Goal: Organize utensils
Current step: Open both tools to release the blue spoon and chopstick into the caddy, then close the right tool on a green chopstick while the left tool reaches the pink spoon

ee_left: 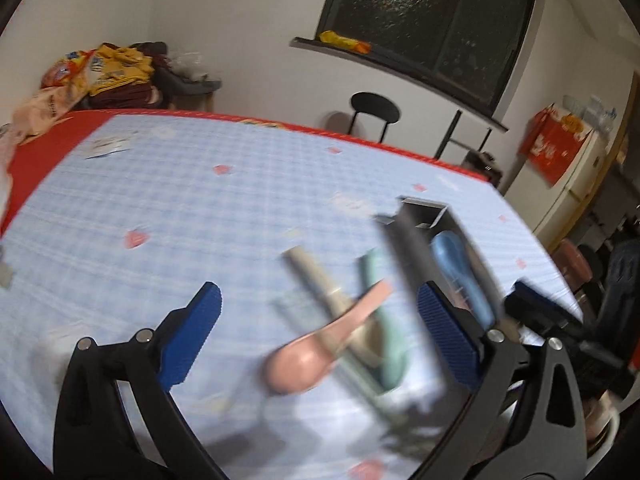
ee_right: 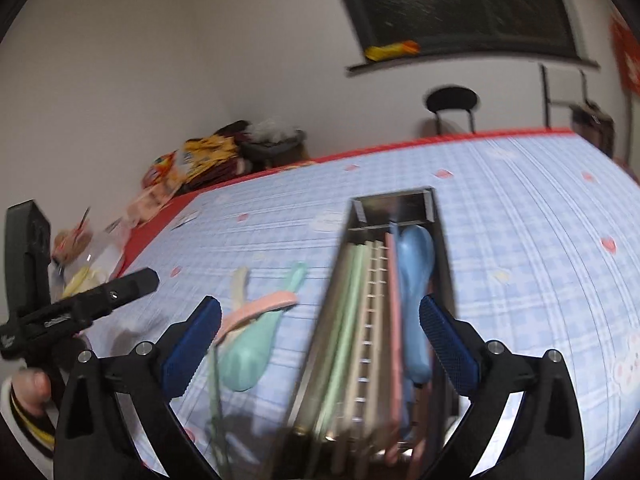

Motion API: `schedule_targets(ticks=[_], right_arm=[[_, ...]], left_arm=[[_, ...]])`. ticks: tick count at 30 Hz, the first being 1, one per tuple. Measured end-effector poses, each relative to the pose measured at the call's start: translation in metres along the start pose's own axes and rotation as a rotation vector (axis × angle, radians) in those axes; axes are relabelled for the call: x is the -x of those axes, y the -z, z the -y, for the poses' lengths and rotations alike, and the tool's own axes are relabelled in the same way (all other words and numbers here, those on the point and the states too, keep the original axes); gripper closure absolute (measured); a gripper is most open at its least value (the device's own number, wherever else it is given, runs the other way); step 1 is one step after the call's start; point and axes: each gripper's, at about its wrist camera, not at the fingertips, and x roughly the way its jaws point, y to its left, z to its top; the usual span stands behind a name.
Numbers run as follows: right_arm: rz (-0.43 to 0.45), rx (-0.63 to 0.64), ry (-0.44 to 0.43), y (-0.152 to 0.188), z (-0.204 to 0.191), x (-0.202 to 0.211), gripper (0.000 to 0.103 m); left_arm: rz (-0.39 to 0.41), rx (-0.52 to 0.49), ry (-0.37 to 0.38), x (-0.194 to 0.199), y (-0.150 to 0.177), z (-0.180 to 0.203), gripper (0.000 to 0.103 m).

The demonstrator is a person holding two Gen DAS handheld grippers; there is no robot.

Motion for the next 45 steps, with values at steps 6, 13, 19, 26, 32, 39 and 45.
schedule_targets(ticks=[6,13,19,26,32,39,45], right_arm=[[0.008,0.104,-0.036,0.006,-0.036,0.004,0.006],[-0.047,0.195,-0.087,0.030,-0.091,0.010,0.011],[-0.125,0.168,-0.060,0.047,-0.101,0.000,0.032],[-0.197,0.183,0.039,0.063,-0.108,-0.019,0.056],[-0.230,0.216,0.097,0.069,-0.112,-0.027,0.069],[-0.279,0.215,0.120,0.070,-0.111,-0.040,0.088],[-0.305,0.177,0.092,0.068,-0.104,-0.046,0.092]], left_arm=[[0.011,-0.059,-0.037,0.020,0.022,-0.044,0.006],[0.034,-0.153,-0.008,0.026,0.020,-0.054,0.006],[0.064,-0.211,0.049,0.027,0.003,-0.050,0.006],[0.098,-0.203,0.124,0.015,-0.005,-0.053,0.006],[0.053,-0.169,0.124,0.001,0.002,-0.062,0.006],[0.030,-0.144,0.142,-0.008,0.009,-0.061,0.006],[0.030,-0.199,0.134,-0.009,0.015,-0.051,0.006]])
